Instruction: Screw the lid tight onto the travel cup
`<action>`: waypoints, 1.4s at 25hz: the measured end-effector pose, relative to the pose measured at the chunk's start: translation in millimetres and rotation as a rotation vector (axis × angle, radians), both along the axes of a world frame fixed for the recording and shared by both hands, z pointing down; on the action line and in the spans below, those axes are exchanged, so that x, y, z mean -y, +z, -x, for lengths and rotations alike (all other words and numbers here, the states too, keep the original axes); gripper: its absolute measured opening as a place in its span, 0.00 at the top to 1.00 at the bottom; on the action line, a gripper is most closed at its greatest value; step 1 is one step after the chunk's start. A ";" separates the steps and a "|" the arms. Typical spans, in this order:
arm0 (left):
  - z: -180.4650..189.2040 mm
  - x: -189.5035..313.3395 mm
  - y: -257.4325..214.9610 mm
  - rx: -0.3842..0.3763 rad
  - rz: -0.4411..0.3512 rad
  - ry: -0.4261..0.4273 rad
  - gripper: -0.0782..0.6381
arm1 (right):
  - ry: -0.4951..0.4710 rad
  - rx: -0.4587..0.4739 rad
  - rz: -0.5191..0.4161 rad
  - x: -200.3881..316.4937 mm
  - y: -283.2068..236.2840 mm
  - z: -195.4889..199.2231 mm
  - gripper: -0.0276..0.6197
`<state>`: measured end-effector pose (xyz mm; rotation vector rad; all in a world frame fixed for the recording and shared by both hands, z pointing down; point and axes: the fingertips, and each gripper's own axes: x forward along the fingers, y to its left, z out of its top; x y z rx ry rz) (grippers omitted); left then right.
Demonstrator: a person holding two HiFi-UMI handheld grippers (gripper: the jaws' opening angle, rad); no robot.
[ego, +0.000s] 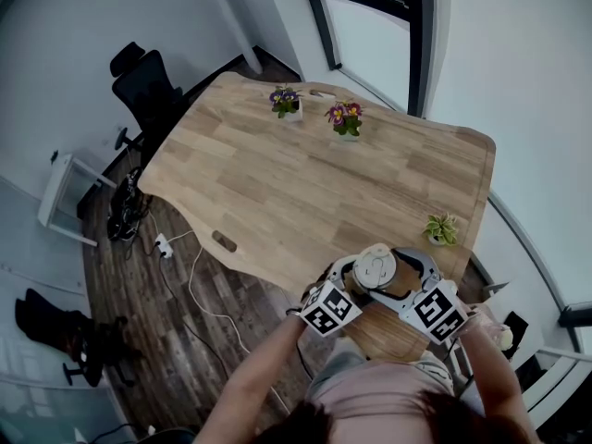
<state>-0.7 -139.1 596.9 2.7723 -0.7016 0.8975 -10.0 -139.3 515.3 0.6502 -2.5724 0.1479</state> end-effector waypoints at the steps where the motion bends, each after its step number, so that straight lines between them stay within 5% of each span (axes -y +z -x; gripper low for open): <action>1: -0.2 1.1 -0.9 -0.008 -0.006 -0.022 0.40 | 0.047 0.011 -0.007 0.7 -0.4 -0.2 0.39; 6: -0.2 3.4 0.7 -0.029 -0.008 -0.087 0.40 | 0.187 0.063 -0.006 2.1 0.2 -0.9 0.39; 13: 0.4 -3.0 2.0 0.007 0.017 0.064 0.40 | -0.020 -0.013 0.019 -3.2 2.6 -4.1 0.39; 17: -0.6 -4.2 1.3 0.012 0.017 0.080 0.40 | -0.073 -0.021 0.022 -3.4 3.4 0.1 0.39; 25: -2.5 1.6 0.5 -0.020 -0.007 -0.053 0.40 | 0.182 0.044 -0.002 1.1 2.3 -1.0 0.39; 35: -1.4 -5.1 0.7 0.033 0.018 0.121 0.40 | -0.087 -0.038 0.045 -3.4 5.7 -0.1 0.39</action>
